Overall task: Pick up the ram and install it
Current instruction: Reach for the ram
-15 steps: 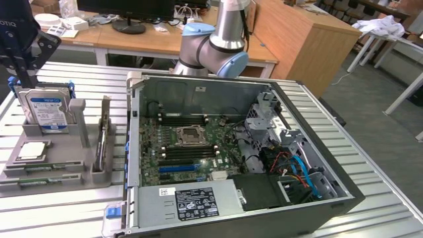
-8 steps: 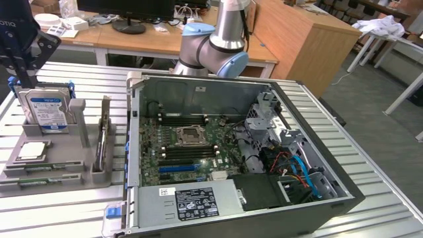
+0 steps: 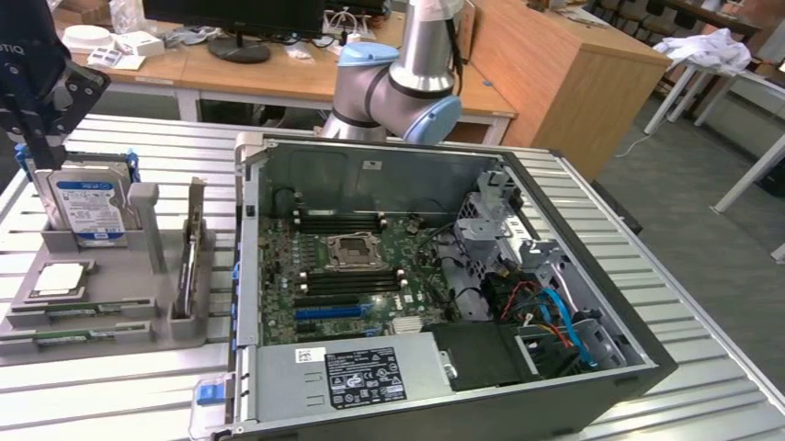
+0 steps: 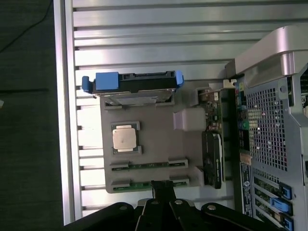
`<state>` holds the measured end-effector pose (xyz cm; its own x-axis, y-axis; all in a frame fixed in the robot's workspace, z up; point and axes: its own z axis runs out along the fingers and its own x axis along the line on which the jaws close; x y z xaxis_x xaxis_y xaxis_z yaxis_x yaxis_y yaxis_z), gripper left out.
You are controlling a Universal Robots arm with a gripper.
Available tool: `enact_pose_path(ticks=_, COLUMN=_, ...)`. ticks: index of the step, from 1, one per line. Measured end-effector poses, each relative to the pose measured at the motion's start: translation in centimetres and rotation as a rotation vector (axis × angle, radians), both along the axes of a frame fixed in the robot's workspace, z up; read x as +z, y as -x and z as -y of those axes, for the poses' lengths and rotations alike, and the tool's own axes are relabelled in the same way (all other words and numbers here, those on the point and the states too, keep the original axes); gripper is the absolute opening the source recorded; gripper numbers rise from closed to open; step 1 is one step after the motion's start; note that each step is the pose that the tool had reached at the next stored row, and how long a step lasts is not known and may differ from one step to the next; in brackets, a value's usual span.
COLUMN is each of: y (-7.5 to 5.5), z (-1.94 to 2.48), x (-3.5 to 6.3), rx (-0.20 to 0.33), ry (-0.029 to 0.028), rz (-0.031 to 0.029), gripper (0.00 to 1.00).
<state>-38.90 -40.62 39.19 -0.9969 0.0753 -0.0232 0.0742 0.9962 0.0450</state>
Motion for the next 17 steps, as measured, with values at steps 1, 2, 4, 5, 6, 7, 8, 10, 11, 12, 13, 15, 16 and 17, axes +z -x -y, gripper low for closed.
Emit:
enact_pose_path(ticks=1, y=0.0, z=0.12, x=0.00, rx=0.000, ry=-0.0001, rz=0.0001, gripper=0.11)
enact_pose_path(ticks=2, y=0.0, z=0.25, x=0.00, rx=0.000, ry=0.0000, rz=0.0001, gripper=0.11)
enact_pose_path(ticks=4, y=0.0, z=0.50, x=0.00, rx=0.000, ry=-0.0001, rz=0.0001, gripper=0.11)
enact_pose_path(ticks=5, y=0.0, z=0.61, x=0.00, rx=0.000, ry=-0.0001, rz=0.0000, gripper=0.11)
enact_pose_path(ticks=6, y=0.0, z=0.73, x=0.00, rx=0.000, ry=0.0000, rz=0.0000, gripper=0.11)
enact_pose_path(ticks=7, y=0.0, z=0.84, x=-0.01, rx=0.000, ry=-0.0001, rz=0.0000, gripper=0.11)
enact_pose_path(ticks=8, y=0.0, z=0.95, x=0.00, rx=0.000, ry=-0.0001, rz=-0.0001, gripper=0.11)
enact_pose_path(ticks=10, y=0.0, z=1.15, x=-0.01, rx=0.000, ry=-0.0001, rz=0.0000, gripper=0.11)
enact_pose_path(ticks=11, y=0.0, z=1.24, x=0.00, rx=0.000, ry=0.0000, rz=0.0000, gripper=0.11)
enact_pose_path(ticks=12, y=0.0, z=1.32, x=0.00, rx=0.000, ry=0.0000, rz=0.0000, gripper=0.11)
enact_pose_path(ticks=13, y=0.0, z=1.38, x=0.00, rx=0.000, ry=0.0000, rz=-0.0001, gripper=0.11)
enact_pose_path(ticks=15, y=0.0, z=1.47, x=0.00, rx=0.000, ry=0.0000, rz=0.0000, gripper=0.11)
enact_pose_path(ticks=16, y=0.0, z=1.47, x=0.00, rx=0.000, ry=0.0000, rz=0.0000, gripper=0.11)
enact_pose_path(ticks=17, y=0.0, z=1.47, x=0.00, rx=0.000, ry=0.0000, rz=0.0000, gripper=0.11)
